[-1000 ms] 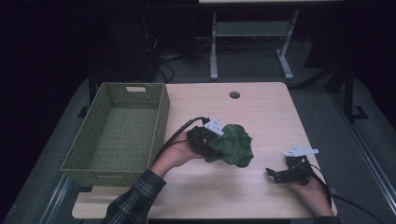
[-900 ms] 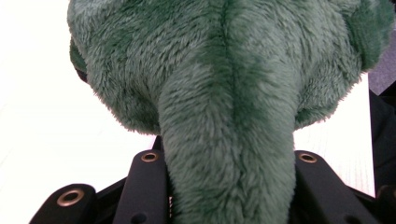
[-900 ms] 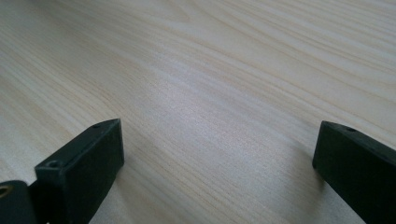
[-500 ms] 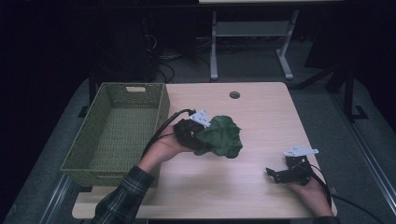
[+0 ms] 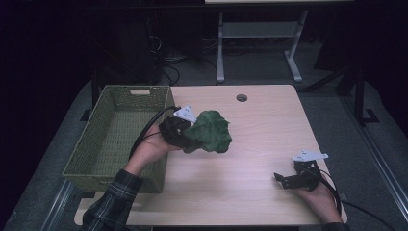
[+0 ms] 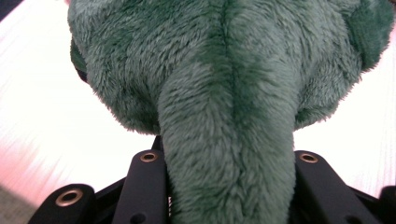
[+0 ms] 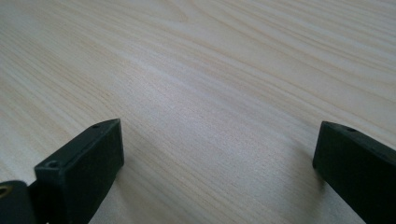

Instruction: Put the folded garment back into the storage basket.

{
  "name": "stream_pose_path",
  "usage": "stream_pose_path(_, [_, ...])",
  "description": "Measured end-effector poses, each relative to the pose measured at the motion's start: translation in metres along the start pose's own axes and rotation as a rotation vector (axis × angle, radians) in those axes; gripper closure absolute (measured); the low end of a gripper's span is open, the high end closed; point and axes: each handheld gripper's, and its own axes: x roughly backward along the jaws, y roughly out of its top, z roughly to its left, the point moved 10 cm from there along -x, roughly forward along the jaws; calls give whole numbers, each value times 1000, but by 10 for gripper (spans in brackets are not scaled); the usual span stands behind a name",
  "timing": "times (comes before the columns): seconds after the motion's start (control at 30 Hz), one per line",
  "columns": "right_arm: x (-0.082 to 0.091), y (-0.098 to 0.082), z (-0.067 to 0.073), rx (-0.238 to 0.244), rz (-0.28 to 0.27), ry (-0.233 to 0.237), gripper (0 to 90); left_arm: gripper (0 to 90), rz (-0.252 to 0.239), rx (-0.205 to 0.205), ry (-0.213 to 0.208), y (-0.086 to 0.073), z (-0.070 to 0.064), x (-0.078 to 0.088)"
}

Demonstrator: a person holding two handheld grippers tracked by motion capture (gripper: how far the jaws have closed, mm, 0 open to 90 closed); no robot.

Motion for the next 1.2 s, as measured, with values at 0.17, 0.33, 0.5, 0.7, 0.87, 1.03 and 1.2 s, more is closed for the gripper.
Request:
stream_pose_path(0.17, [-1, 0, -1, -9, 5, -11, 0, 624, -5, 28, 31, -9, 11, 14])
stream_pose_path(0.33, [-1, 0, -2, -15, 5, -16, 0, 624, -17, 59, 63, -18, 23, 28])
stream_pose_path(0.5, [-1, 0, -2, -15, 4, -16, 0, 624, -21, 86, 92, -29, 34, 42])
stream_pose_path(0.7, [-1, 0, -2, -15, 4, -15, 0, 624, -28, 119, 137, -40, 48, 59])
stream_pose_path(0.87, [-1, 0, -2, -15, 4, -15, 0, 624, -28, 149, 178, -52, 61, 71])
stream_pose_path(1.03, [-1, 0, -2, -16, 4, -15, 0, 624, -32, 186, 217, -65, 73, 81])
stream_pose_path(1.2, [-1, 0, -2, -15, 4, -15, 0, 624, -48, 225, 242, -76, 83, 91])
